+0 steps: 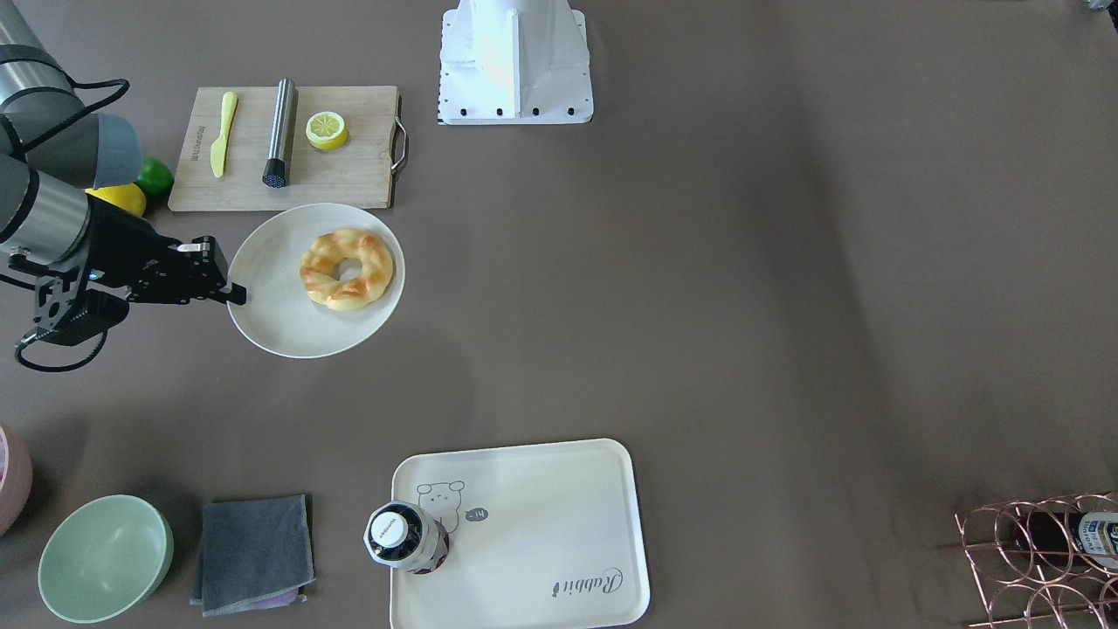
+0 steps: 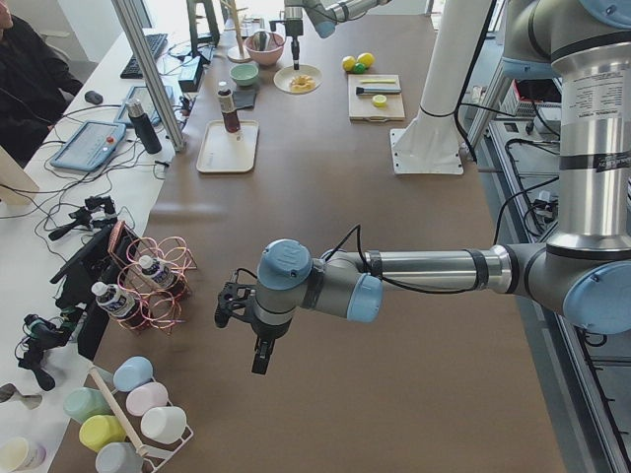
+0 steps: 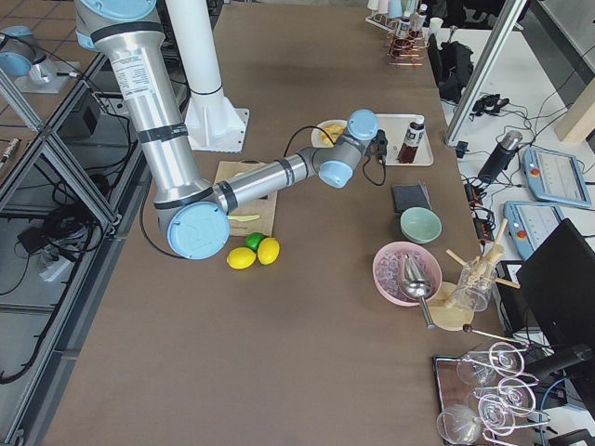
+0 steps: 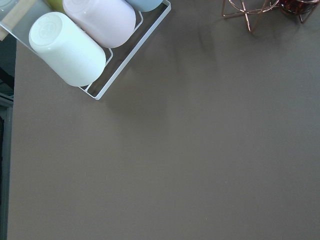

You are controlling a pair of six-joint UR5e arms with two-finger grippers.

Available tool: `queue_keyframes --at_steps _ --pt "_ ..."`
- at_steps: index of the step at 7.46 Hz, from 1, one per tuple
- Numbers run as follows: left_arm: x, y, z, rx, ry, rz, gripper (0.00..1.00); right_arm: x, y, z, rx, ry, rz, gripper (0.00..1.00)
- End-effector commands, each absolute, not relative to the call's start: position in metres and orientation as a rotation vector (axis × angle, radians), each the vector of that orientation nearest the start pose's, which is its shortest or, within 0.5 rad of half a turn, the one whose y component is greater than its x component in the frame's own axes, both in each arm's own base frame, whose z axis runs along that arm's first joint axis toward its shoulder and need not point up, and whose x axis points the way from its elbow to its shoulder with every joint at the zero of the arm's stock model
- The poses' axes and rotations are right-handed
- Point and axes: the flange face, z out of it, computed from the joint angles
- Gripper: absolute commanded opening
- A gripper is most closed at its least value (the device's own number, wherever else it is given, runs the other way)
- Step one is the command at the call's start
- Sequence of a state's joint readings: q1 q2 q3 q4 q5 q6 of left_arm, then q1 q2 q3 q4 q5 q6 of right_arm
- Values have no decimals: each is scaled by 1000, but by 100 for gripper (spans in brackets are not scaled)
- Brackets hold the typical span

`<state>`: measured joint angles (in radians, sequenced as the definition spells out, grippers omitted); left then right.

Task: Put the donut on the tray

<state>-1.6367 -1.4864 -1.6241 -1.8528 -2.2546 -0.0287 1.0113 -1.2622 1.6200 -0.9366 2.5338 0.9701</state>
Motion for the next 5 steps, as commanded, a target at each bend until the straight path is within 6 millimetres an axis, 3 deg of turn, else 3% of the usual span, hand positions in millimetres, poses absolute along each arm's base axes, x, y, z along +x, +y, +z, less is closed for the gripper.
queue_keyframes --at_steps 1,3,4,5 --pt "-94 -482 626 261 783 -16 98 -360 -515 292 41 -1281 -42 0" --pt "-68 -499 562 274 923 -69 98 -383 -494 276 58 -1288 -43 0" --pt "-40 -508 535 244 1040 -21 98 -393 -482 264 66 -1297 -20 0" --pt "-9 -525 479 208 1145 -37 98 -399 -475 260 89 -1296 -14 0"
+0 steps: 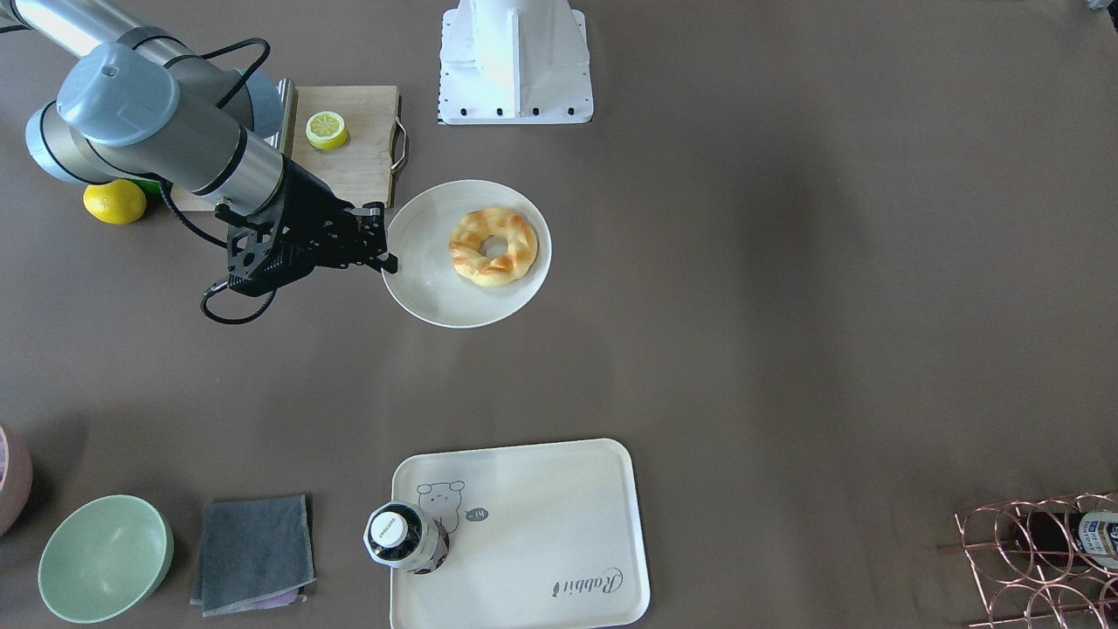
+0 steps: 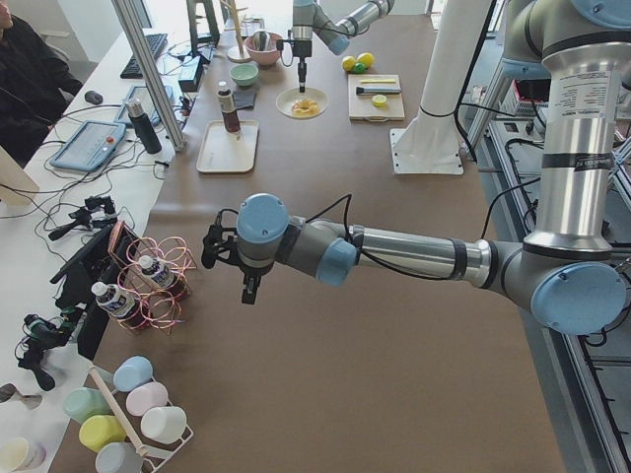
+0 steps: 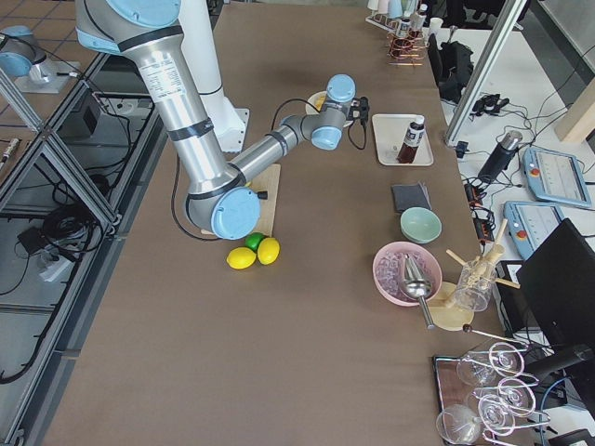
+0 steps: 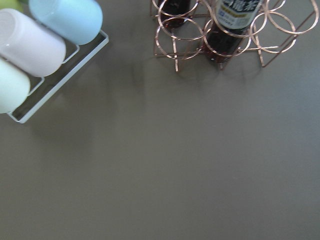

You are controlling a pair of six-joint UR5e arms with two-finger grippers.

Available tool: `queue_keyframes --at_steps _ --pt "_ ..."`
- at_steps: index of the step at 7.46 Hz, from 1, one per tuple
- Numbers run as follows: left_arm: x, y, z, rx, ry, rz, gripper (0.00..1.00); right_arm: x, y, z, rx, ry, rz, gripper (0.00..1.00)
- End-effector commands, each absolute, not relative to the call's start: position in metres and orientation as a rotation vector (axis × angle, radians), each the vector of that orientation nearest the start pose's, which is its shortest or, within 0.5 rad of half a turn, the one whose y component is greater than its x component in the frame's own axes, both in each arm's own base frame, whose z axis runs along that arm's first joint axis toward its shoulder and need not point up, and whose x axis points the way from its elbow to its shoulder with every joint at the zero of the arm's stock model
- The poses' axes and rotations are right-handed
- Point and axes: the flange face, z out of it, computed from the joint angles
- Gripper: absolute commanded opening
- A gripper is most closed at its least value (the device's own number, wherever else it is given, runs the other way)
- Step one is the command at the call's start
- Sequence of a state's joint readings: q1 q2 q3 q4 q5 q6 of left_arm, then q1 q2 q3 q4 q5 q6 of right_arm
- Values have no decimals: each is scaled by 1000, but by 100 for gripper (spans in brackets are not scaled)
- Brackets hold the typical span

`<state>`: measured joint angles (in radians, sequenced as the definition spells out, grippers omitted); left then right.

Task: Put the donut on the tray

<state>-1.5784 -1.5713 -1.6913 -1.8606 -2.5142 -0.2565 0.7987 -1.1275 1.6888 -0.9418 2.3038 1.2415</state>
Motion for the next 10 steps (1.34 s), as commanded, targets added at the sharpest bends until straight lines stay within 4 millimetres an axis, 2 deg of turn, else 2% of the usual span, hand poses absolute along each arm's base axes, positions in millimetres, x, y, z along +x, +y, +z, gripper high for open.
queue_keyframes --at_steps 1,2,4,5,6,7,10 --pt "38 -527 438 168 1195 -58 98 -404 -473 258 86 -1295 1 0" --pt "75 -523 419 161 1239 -74 98 -412 -469 249 99 -1301 3 0" --pt "162 -520 380 218 1265 -78 98 -420 -463 246 105 -1301 9 0" --pt "202 -518 354 207 1289 -112 98 -421 -462 245 105 -1302 7 0" --pt "230 -522 320 169 1327 -168 98 -421 -462 245 105 -1302 6 0" --pt "250 -520 301 135 1351 -203 98 -422 -462 240 106 -1307 7 0" --pt "274 -515 283 130 1366 -219 98 -424 -464 217 91 -1294 21 0"
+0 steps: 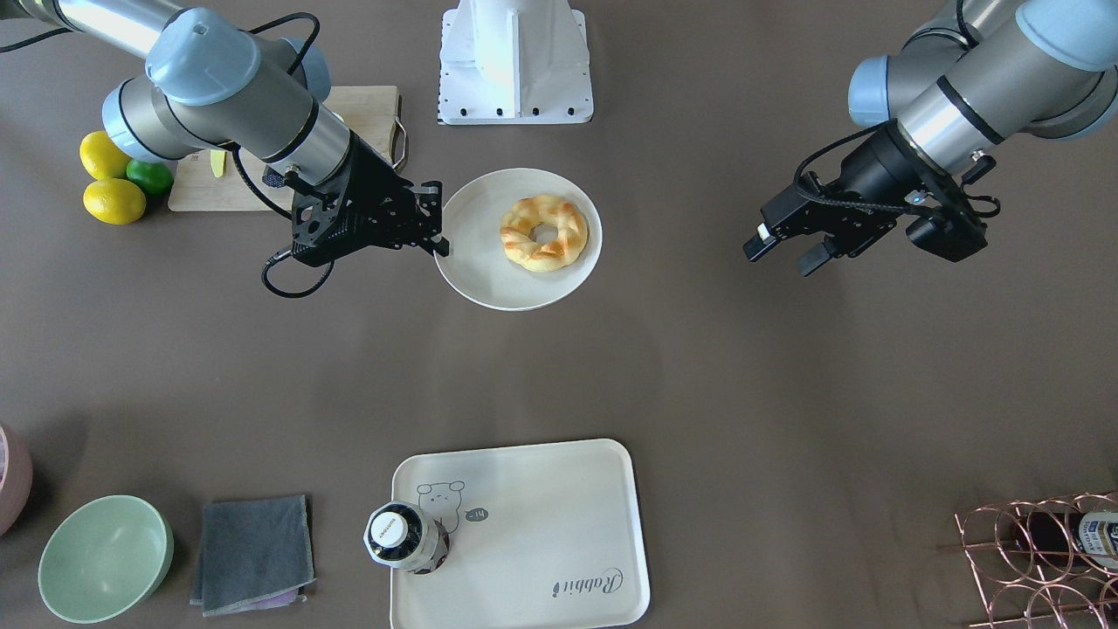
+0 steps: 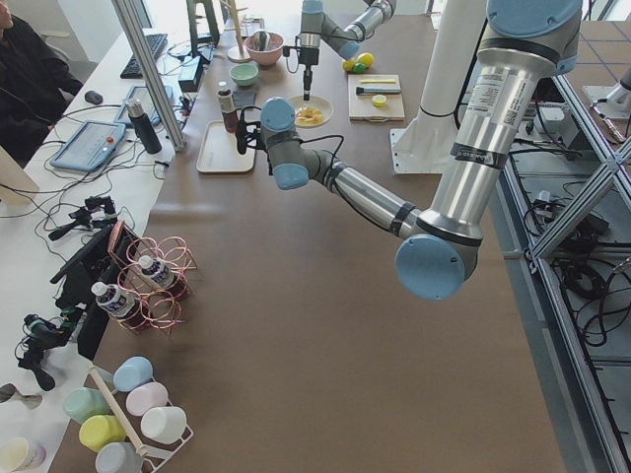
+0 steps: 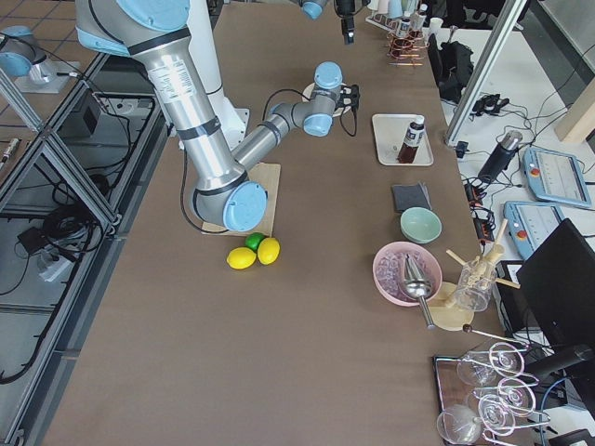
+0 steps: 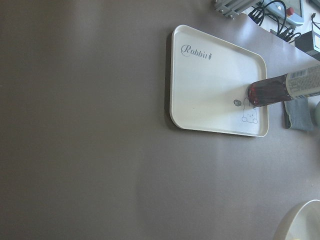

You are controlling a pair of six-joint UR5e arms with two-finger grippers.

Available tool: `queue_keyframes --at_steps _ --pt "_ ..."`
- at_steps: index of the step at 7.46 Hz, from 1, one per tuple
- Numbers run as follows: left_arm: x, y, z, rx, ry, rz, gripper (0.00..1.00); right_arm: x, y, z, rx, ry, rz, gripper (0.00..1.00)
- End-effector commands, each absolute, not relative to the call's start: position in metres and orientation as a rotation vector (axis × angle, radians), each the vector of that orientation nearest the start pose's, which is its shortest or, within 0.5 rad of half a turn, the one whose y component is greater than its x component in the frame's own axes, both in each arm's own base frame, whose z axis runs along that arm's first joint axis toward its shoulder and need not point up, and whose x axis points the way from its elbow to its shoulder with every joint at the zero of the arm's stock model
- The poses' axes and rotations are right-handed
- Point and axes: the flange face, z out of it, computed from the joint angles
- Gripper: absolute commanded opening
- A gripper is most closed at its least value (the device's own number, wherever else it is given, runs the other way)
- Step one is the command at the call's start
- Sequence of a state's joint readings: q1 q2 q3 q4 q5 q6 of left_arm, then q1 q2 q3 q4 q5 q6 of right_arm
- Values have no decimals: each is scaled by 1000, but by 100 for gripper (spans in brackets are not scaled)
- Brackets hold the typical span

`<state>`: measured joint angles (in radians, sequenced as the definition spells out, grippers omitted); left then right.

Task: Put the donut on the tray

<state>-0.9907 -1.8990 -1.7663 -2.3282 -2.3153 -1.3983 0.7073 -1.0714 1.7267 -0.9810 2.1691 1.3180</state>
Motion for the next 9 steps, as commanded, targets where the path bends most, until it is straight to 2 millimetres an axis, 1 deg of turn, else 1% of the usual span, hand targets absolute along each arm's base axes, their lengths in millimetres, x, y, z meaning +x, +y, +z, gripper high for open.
queue_keyframes --at_steps 1,2,3,4,6,7,8,9 --pt "295 -511 274 129 1371 -230 98 -424 -464 216 91 -1294 21 0" --pt "306 -508 271 133 1371 -231 98 -425 -465 217 91 -1293 23 0" --pt "307 -508 271 131 1371 -229 98 -425 -465 216 96 -1293 25 0" --pt "313 -507 268 129 1373 -222 98 -424 -465 215 98 -1294 25 0" --pt "329 -501 266 137 1366 -222 98 -422 -463 212 101 -1300 24 0" --pt "333 -497 260 119 1380 -240 98 -422 -464 212 100 -1296 27 0" --pt "335 -498 246 110 1400 -256 97 -421 -467 214 96 -1287 33 0" --pt "333 -496 242 110 1408 -257 97 -422 -472 202 100 -1289 36 0"
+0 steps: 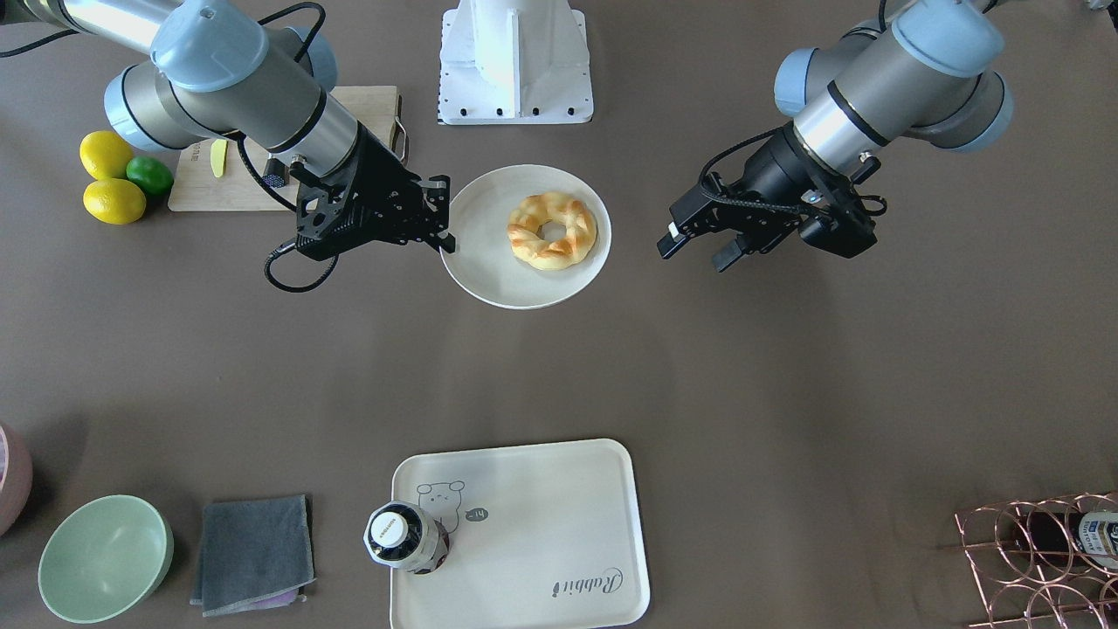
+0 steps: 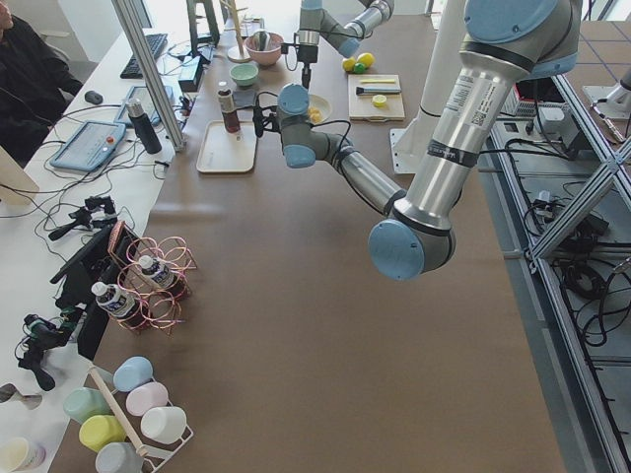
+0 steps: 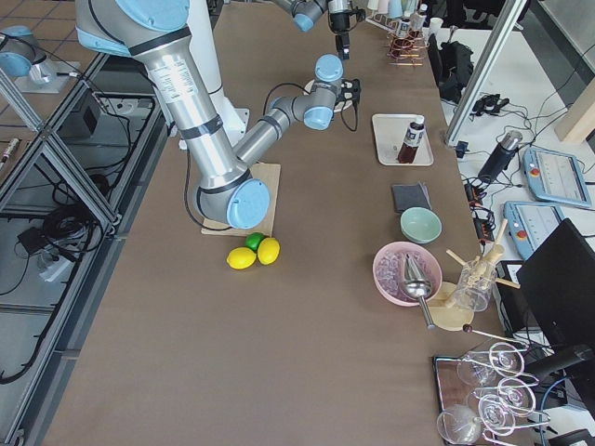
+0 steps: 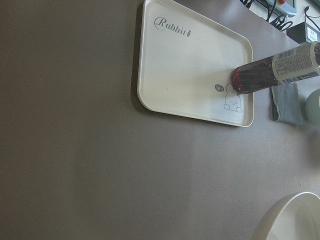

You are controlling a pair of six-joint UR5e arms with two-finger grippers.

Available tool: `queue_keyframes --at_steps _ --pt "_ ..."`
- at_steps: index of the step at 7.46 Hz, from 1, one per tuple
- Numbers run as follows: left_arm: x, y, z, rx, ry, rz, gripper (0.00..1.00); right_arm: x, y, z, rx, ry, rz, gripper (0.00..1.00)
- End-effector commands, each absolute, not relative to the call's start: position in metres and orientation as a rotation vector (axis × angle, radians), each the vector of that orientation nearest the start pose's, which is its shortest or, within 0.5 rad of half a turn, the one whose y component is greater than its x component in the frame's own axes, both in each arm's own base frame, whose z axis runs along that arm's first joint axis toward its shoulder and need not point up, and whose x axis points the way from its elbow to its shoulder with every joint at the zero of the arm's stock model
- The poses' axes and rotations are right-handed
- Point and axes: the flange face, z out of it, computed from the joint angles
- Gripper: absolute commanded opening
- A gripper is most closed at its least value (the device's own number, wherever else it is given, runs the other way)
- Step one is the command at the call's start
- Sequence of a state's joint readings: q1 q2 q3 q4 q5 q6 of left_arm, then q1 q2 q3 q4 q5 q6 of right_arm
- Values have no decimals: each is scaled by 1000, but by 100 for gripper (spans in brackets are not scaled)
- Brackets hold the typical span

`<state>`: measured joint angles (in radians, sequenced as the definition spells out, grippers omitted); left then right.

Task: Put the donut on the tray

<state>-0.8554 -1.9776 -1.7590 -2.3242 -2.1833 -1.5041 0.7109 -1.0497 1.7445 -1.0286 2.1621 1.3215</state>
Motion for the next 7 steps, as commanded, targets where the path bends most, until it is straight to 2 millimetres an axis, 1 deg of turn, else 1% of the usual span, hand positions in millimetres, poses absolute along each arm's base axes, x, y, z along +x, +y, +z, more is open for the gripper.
queue_keyframes --at_steps 1,3,4,5,6,7 --pt "335 -495 240 99 1413 -266 97 -426 -476 189 81 -1259 53 0" --pt "346 -490 235 99 1417 -257 97 -427 -477 186 77 -1253 56 0" --pt "358 -484 235 108 1413 -259 97 -428 -477 187 76 -1251 56 0" --pt "361 -482 233 111 1416 -259 97 -427 -478 187 76 -1250 58 0" --pt "361 -481 232 110 1417 -260 86 -427 -478 188 76 -1249 58 0" --pt "361 -481 229 99 1424 -274 74 -427 -478 188 75 -1249 56 0"
